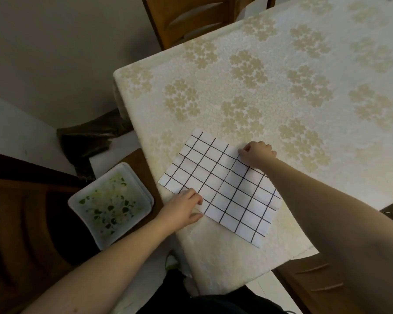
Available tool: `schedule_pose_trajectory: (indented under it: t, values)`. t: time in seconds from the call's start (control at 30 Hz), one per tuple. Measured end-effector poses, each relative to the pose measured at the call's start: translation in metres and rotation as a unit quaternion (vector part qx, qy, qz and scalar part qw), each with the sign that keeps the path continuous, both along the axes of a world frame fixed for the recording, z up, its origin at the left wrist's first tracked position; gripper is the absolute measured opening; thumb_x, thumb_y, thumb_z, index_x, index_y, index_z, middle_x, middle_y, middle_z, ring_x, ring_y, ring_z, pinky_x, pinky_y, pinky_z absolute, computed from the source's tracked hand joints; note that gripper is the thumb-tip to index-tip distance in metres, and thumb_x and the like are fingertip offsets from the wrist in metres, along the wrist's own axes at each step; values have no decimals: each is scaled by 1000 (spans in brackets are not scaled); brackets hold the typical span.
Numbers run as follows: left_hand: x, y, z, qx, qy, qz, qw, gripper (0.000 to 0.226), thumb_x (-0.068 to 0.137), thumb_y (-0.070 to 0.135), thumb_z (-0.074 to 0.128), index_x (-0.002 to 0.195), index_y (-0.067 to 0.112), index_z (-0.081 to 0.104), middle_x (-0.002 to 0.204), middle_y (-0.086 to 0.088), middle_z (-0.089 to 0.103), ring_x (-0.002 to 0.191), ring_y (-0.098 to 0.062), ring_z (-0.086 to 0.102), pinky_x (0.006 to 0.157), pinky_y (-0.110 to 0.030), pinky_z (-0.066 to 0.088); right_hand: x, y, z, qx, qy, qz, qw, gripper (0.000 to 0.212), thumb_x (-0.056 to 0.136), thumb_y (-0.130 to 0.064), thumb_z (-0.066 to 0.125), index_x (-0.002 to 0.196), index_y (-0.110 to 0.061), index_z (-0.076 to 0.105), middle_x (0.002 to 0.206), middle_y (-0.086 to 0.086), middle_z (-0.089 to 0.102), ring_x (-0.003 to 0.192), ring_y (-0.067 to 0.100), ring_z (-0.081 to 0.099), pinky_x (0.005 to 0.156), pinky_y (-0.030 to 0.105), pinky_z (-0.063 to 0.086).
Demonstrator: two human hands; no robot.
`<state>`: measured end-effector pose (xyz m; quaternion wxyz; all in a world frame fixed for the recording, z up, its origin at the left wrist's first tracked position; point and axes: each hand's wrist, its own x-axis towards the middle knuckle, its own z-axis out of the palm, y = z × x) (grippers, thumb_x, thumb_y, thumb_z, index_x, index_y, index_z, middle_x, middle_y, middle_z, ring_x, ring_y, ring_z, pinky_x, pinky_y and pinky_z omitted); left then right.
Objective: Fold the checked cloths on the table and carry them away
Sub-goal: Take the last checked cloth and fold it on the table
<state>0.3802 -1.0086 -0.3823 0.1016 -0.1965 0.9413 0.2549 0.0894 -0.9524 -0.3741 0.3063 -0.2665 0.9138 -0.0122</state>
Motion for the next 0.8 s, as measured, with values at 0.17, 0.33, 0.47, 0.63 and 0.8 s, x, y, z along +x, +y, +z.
schedule_pose_trajectory:
  t: [0.17, 0.33, 0.47, 0.63, 0.8]
  values:
    - [3, 2, -7, -52, 25, -48, 997, 37, 93, 37, 60, 122, 14, 59, 118, -2, 57, 107, -18, 54, 84, -25, 43, -6, -7, 0, 13, -27, -8, 1000, 56, 86, -66, 52, 119, -21, 62, 122, 11, 54, 118, 33, 44, 100, 43, 36]
    - [5, 4, -15, -110, 36, -105, 988, 25, 82, 32, 72, 99, 18, 61, 90, 0, 61, 75, -15, 61, 51, -26, 49, -9, -2, 5, -26, -55, -26, 998, 35, 85, -61, 61, 97, -28, 65, 109, 5, 58, 113, 30, 46, 95, 40, 37]
    - [0, 2, -5, -50, -15, 31, 998, 27, 99, 34, 46, 119, 18, 56, 93, -5, 65, 81, -24, 64, 62, -32, 47, -19, 13, 9, -96, -95, -97, 986, 31, 85, -54, 63, 78, -25, 59, 84, 3, 62, 96, 30, 59, 90, 43, 48]
    - [-19, 1, 5, 94, 38, 281, 954, 23, 100, 32, 50, 120, 22, 55, 95, 4, 66, 83, -13, 62, 72, -27, 52, -24, 60, 18, -232, -74, -261, 934, 22, 87, -35, 65, 80, -15, 60, 73, 4, 61, 64, 20, 55, 62, 29, 46]
    - [-61, 13, 9, 333, 73, 514, 787, 23, 96, 17, 58, 118, 17, 54, 98, -1, 69, 92, -19, 68, 83, -35, 54, -23, 107, 14, -291, -104, -358, 881, 18, 87, -31, 67, 96, -16, 65, 76, 0, 63, 58, 17, 54, 55, 26, 44]
